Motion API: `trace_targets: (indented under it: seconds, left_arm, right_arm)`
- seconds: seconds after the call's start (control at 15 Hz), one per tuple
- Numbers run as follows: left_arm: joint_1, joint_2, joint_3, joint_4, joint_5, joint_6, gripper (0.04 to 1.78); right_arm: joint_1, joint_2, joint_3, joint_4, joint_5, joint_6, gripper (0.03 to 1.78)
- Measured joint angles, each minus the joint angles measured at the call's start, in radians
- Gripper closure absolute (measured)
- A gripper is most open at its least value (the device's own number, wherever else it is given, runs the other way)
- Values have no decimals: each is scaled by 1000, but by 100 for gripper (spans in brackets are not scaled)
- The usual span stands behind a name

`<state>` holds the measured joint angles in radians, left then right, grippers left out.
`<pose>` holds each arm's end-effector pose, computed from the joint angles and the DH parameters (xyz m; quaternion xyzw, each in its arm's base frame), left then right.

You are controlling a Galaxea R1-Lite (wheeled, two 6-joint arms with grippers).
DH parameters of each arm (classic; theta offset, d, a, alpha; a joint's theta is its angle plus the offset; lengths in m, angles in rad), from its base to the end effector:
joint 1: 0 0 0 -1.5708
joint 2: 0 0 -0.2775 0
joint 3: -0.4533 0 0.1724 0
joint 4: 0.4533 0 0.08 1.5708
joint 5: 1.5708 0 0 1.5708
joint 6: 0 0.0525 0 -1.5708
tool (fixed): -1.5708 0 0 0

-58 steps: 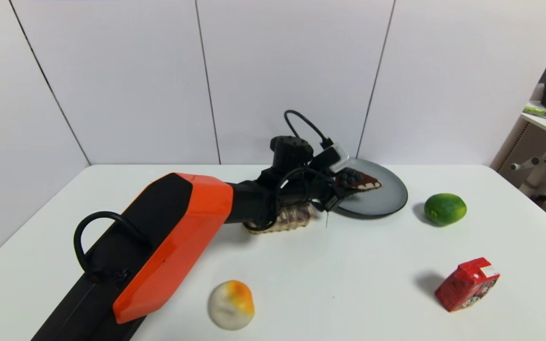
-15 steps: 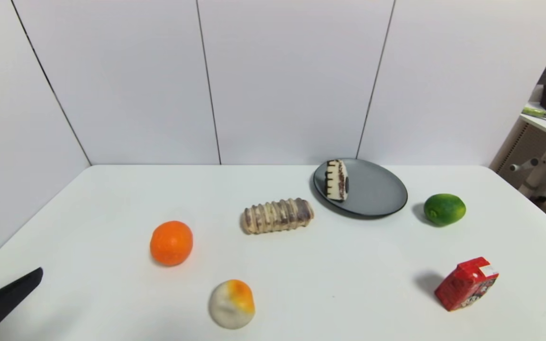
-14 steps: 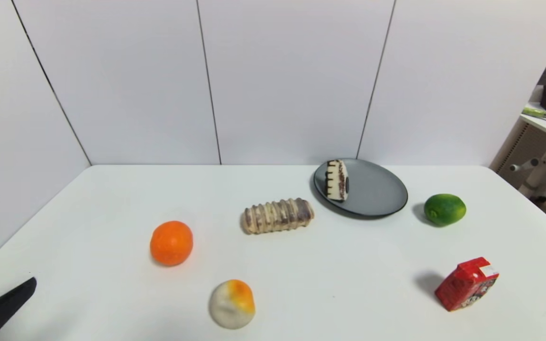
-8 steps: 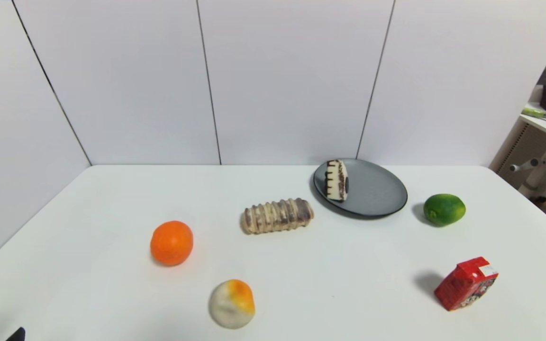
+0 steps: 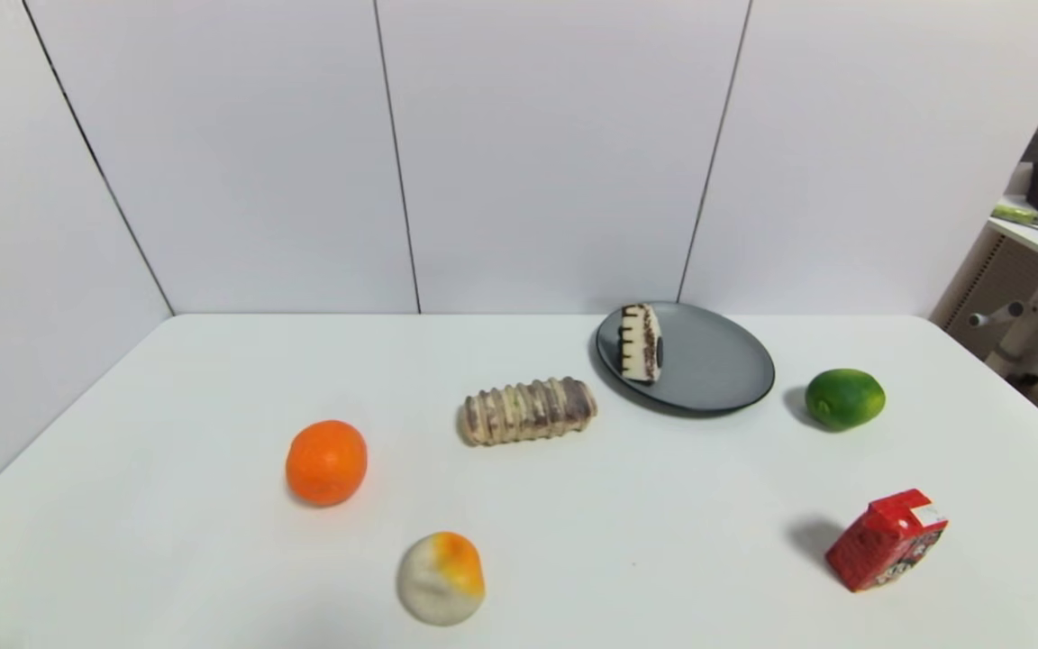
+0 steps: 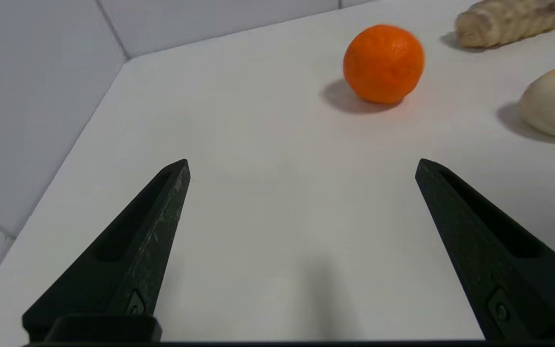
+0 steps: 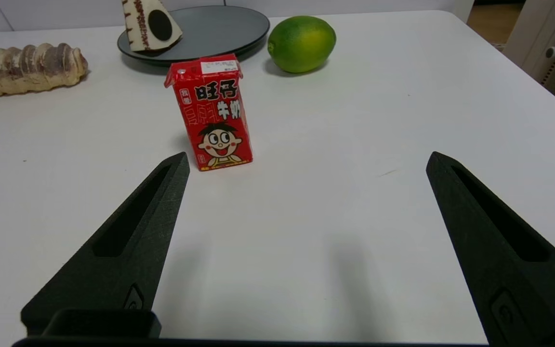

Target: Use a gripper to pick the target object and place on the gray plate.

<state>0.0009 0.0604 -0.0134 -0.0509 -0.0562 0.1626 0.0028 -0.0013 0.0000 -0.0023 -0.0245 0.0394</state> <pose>0.0138 -0.0029 0.0854 0.0812 -0.0042 -0.0274 0.9963 0.0099 -0.0013 0.0758 0.0197 -0.0020 -0.0108 0.9997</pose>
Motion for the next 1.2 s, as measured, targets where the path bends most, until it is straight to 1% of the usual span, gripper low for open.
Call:
trace_targets:
  seconds: [0.07,0.13,0.27,0.67,1.0,1.2]
  left_arm:
    - [0,-24,7,47,23,-6,13]
    - [0,-36,10,55,26,-17,13]
    - [0,-52,12,56,24,-73,13]
    - [0,-61,13,54,40,-139,13]
    - [0,-62,13,54,41,-144,13]
    - [0,-61,13,54,41,-144,13]
  right_arm:
    - [0,0,0,0,0,0,11]
    - [0,0,0,0,0,0,11]
    - [0,0,0,-1,0,0,11]
    - [0,0,0,0,0,0,11]
    - [0,0,0,0,0,-2,11]
    - [0,0,0,0,-10,14,11]
